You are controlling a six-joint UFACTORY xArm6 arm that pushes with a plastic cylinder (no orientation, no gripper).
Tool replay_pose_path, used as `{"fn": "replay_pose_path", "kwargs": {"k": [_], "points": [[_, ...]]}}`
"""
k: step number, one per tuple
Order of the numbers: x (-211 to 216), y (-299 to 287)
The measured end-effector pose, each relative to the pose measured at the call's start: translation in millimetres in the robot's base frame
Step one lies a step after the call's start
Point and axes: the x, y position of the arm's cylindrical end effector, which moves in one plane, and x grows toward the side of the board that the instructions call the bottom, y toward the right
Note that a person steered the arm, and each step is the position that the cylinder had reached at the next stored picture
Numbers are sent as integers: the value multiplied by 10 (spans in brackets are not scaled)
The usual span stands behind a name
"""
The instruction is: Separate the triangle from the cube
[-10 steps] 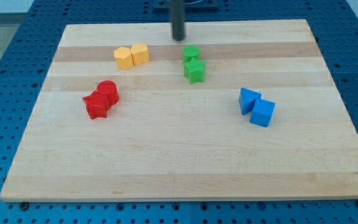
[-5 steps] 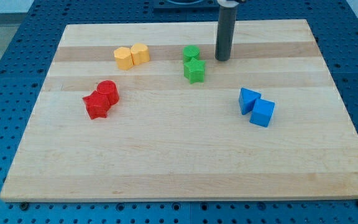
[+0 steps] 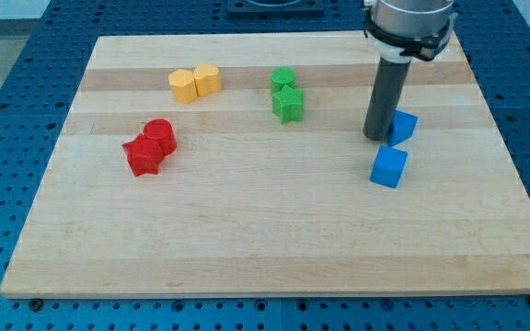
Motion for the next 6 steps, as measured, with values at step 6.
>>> {"fn": "replay_pose_path", "kwargs": {"k": [6], "points": [[251,-1148]]}}
